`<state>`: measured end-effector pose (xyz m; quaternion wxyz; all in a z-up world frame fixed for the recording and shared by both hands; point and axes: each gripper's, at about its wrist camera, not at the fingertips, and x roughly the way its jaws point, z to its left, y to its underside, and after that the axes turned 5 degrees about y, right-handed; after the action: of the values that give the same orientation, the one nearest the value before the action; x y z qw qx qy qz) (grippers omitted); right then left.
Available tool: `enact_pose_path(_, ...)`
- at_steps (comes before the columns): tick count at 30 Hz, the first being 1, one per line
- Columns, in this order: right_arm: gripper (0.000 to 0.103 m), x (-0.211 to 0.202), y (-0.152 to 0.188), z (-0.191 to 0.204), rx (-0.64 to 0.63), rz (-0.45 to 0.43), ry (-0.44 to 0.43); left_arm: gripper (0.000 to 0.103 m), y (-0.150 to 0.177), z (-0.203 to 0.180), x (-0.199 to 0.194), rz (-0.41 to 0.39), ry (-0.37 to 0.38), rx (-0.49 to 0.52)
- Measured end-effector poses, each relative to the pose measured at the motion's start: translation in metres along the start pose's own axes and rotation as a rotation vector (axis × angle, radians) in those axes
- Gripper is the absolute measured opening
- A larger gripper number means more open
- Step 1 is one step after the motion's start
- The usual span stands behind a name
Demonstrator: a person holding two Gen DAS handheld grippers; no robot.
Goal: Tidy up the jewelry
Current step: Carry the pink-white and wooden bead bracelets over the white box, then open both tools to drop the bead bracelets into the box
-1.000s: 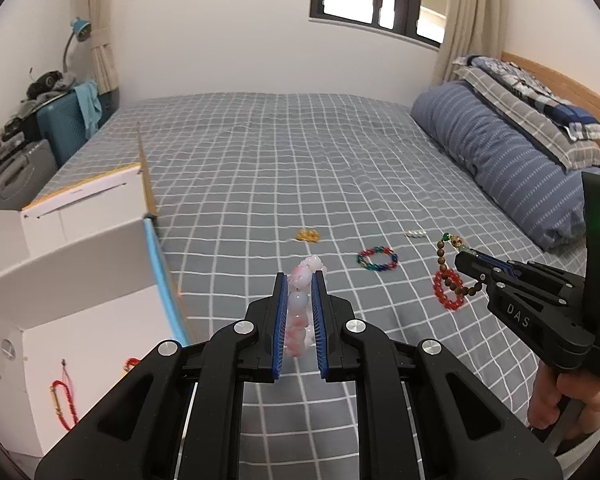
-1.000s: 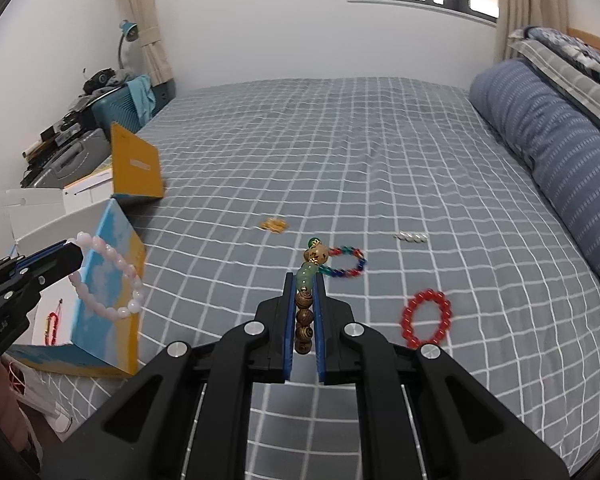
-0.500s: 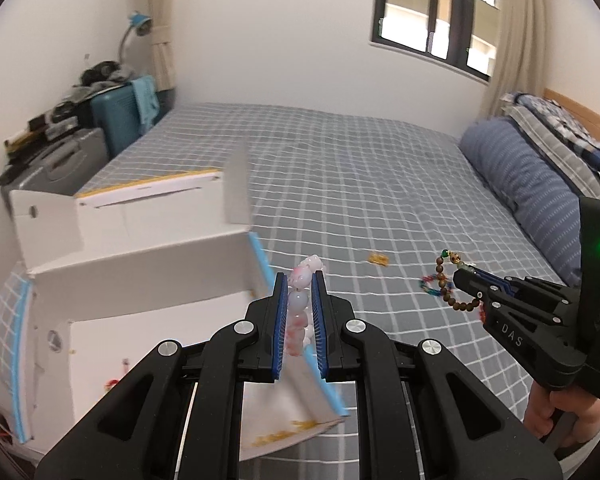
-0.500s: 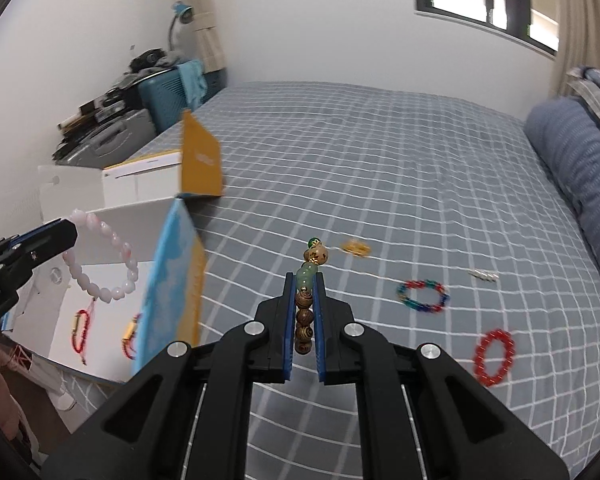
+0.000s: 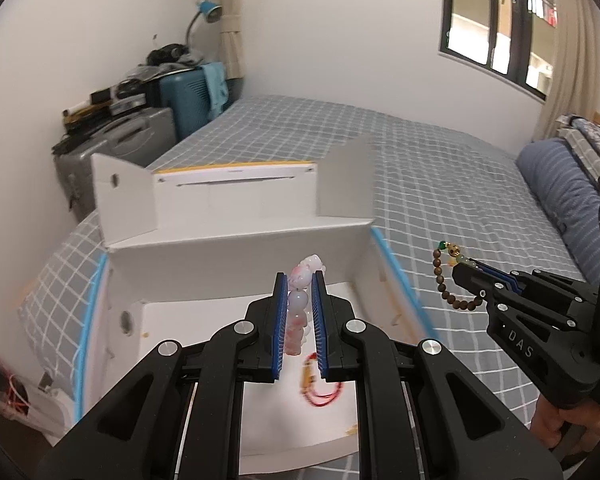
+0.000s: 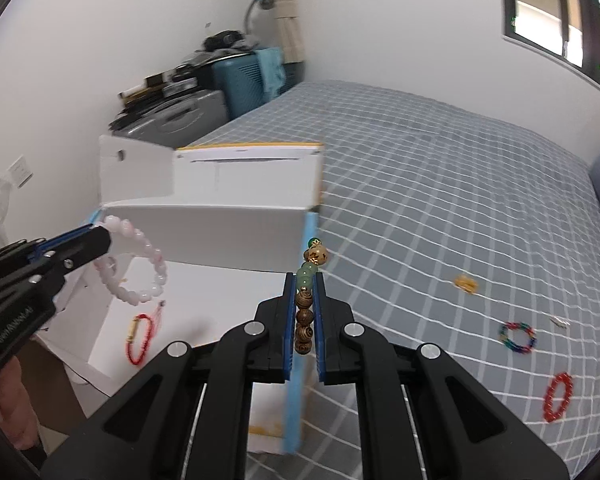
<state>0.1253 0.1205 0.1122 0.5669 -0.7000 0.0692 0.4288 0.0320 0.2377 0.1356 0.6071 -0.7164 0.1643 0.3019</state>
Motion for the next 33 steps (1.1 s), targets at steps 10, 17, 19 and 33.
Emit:
enact_pose_path(10,0.007,0.028,0.007,0.062,-0.072,0.049,-0.062,0.012,0.021,0.052,0.013,0.054,-0.081,-0.064)
enact_pose_path(17,0.007,0.054,0.02,0.081,-0.08,0.11,-0.068,0.012,0.044,0.081,0.031,0.12,-0.102,-0.106)
enact_pose_path(19,0.007,0.06,0.025,0.083,-0.082,0.129,-0.065,0.012,0.05,0.088,0.037,0.139,-0.101,-0.12)
enact_pose_path(33,0.01,0.083,0.041,0.086,-0.08,0.214,-0.04,0.013,0.069,0.102,0.056,0.213,-0.121,-0.139)
